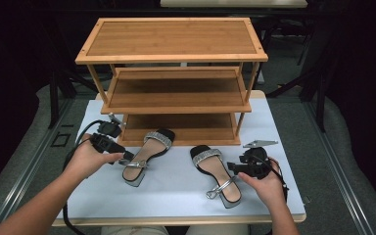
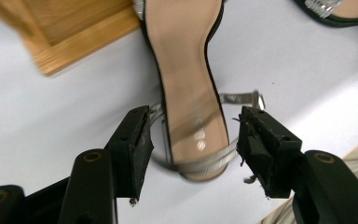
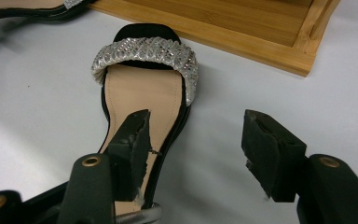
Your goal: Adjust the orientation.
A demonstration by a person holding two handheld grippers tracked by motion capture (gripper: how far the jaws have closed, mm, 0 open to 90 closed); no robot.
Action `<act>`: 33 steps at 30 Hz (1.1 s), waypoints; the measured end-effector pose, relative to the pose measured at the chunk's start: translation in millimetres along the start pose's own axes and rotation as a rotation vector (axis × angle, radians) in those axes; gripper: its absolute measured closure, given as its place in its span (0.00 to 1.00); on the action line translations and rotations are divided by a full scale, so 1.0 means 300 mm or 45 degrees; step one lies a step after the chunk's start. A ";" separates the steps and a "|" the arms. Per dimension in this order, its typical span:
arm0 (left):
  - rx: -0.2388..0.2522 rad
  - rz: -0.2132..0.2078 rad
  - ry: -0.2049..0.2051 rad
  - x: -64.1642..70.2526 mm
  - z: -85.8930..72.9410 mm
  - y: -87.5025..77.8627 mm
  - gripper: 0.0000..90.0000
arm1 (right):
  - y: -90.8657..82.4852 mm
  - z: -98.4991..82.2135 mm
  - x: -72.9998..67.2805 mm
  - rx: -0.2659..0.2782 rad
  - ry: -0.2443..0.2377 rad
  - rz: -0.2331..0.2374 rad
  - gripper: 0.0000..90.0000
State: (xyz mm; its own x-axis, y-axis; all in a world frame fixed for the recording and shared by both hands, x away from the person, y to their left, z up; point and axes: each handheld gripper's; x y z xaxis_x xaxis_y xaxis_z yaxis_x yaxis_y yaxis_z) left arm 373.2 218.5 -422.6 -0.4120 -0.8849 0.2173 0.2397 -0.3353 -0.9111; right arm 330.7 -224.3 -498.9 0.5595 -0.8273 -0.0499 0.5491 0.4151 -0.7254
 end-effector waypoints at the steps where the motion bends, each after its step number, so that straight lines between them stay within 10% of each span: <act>1: 0.004 -0.007 0.000 -0.008 -0.017 -0.013 0.50 | 0.000 0.000 0.000 0.002 0.000 0.001 0.46; 12: -0.029 -0.021 0.090 -0.050 -0.193 -0.023 0.57 | 0.002 0.002 -0.006 0.022 0.002 -0.012 0.47; 25: -0.098 0.012 0.250 -0.017 -0.216 0.182 0.63 | 0.012 -0.003 -0.002 0.013 -0.001 -0.006 0.46; 33: -0.099 0.004 0.285 0.005 -0.200 0.205 0.62 | 0.014 -0.002 -0.005 0.009 -0.005 -0.005 0.46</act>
State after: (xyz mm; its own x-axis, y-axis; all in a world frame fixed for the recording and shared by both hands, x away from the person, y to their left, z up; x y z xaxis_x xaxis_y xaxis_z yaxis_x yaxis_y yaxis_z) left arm 334.5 216.0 -499.3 -0.5978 -0.7895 0.1390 0.1765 -0.2988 -0.9379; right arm 332.0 -221.6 -502.1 0.5599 -0.8273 -0.0444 0.5555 0.4146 -0.7208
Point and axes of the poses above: each handheld gripper's, and its own axes: y roughly forward along the jaws, z roughly out of its top, x roughly to its right, and after that the axes turned 8 degrees about -y, right-handed
